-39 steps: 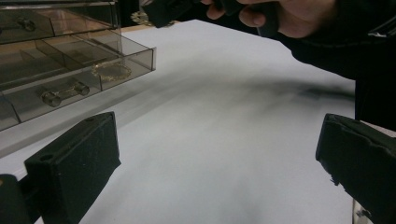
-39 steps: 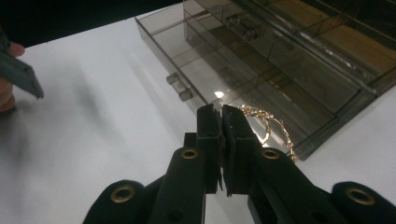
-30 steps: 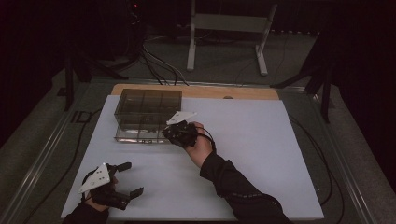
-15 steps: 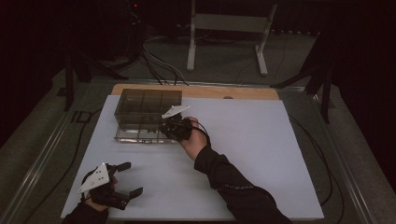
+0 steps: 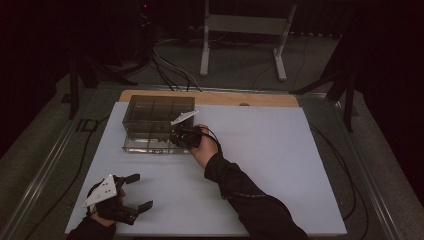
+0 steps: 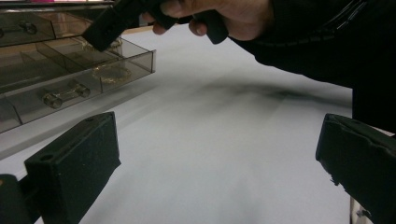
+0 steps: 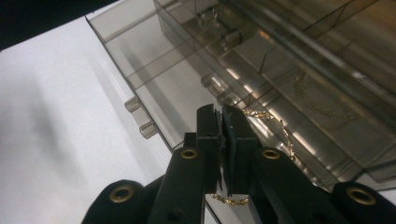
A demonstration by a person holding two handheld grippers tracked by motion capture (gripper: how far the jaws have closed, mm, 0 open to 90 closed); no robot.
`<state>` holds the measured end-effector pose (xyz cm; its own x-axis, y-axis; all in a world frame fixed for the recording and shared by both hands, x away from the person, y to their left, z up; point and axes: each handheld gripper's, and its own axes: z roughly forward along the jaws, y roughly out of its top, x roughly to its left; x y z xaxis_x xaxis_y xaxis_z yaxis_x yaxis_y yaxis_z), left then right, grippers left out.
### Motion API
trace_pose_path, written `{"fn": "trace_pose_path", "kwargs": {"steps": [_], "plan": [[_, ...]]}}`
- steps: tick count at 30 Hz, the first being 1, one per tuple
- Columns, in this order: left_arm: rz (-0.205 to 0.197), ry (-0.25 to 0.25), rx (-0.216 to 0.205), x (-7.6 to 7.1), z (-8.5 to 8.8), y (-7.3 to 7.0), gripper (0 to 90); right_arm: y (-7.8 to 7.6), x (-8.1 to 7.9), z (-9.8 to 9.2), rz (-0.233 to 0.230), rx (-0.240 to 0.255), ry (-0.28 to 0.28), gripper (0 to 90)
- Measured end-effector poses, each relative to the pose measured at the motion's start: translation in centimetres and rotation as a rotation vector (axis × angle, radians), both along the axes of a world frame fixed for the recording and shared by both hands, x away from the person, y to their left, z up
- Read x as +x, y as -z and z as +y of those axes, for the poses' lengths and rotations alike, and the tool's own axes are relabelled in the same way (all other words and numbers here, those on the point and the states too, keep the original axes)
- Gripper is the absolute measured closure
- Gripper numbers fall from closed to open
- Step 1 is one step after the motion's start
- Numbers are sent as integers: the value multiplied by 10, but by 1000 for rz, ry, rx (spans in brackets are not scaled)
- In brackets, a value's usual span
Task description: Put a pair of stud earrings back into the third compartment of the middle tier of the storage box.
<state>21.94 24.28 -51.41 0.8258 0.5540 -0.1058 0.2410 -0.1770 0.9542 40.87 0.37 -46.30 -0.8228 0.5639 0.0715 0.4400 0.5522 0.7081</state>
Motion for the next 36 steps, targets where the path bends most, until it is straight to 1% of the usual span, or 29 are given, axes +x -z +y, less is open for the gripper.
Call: {"fn": "trace_pose_path", "kwargs": {"steps": [4,6,7,9,10,11,17,18,19,20,21,22,24,25,26,27,28,29,32,34,36], "plan": [[3,-1,0,0,0,0,6,4,3,1,19,-5,1,862],[4,-1,-1,0,0,0,6,5,3,1,28,-8,-8,859],[4,0,-2,0,0,0,6,6,3,2,34,-17,-10,812],[5,-2,0,0,0,1,6,7,3,2,54,-14,-16,772],[5,-2,0,0,0,1,6,7,3,2,54,-14,-16,772],[4,-1,-1,0,0,0,6,6,3,1,45,-11,-14,737],[5,-1,-1,0,0,0,6,-3,-1,-3,36,33,-10,629],[5,-2,1,0,0,1,6,-5,-2,-4,31,35,-18,601],[5,-2,1,0,0,1,6,-5,-2,-4,31,35,-18,601],[6,-2,0,0,0,1,6,-7,-4,-4,29,46,-20,552],[7,-2,-1,0,0,1,6,-8,-5,-4,33,53,-21,524],[6,-2,0,0,0,0,6,-8,-5,-4,33,53,-21,524],[6,-2,0,1,-1,0,6,-12,-7,-4,34,68,-23,432],[5,-3,0,1,-1,0,6,-12,-7,-4,34,68,-23,432],[6,-4,2,1,-1,0,6,-14,-9,-5,31,83,-20,368],[8,-4,0,1,-1,0,6,-16,-9,-6,29,92,-17,337],[8,-4,0,1,-1,0,6,-16,-9,-6,29,92,-17,337],[7,-2,-1,1,-2,0,6,-18,-10,-7,25,105,-12,299],[6,0,-2,2,-2,0,6,-21,-12,-9,22,113,-7,251],[8,1,-3,3,-3,-1,6,-23,-13,-11,25,121,-21,204],[11,2,-8,4,-3,0,6,-25,-13,-14,33,137,-48,145]]}}
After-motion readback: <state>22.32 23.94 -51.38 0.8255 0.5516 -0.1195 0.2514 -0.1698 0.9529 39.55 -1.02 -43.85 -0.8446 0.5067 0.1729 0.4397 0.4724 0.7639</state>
